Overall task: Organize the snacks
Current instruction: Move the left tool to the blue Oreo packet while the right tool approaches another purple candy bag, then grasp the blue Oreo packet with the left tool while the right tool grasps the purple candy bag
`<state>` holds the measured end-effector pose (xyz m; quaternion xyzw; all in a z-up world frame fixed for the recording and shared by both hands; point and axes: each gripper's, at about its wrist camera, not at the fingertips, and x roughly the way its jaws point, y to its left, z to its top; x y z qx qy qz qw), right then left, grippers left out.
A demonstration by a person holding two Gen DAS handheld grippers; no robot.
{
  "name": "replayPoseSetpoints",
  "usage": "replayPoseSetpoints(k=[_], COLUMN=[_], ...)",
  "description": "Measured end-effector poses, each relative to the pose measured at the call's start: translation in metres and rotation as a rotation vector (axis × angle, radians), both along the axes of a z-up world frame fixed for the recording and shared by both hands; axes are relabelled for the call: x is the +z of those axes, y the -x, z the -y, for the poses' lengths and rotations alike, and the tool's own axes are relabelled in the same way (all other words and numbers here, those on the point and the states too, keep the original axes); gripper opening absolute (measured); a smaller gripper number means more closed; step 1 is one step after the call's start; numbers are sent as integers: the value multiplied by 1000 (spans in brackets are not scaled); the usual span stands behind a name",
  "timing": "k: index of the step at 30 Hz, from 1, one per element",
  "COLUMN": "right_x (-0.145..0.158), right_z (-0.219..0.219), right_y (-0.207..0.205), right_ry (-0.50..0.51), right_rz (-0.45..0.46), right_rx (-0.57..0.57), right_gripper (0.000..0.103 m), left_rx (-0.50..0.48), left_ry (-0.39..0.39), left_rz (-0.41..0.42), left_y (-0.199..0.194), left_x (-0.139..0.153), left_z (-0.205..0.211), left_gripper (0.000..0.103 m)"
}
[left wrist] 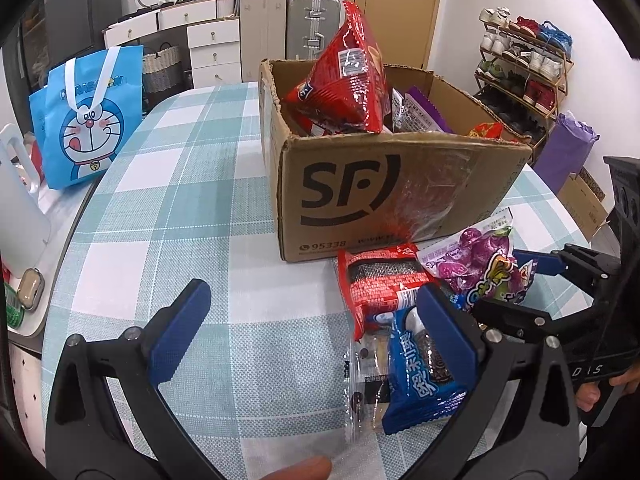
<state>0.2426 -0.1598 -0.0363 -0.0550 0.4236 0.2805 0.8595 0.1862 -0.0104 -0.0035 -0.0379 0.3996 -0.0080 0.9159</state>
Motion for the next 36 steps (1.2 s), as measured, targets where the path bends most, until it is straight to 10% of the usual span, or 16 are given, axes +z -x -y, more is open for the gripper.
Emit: replayPoseSetpoints(k=[11, 36], right_x=[12, 36], right_z=[-1, 16], right_y=[9, 13], right_ry=[-1, -14], right_rz=[82, 153], right_rx=[14, 4], right_gripper=[39, 37], left_rx=[-2, -134], left_ry=[-4, -32], left_rz=[-4, -35], left_y=[-1, 6], left_x=[-1, -4], left_z=[1, 31], left_gripper=[103, 103])
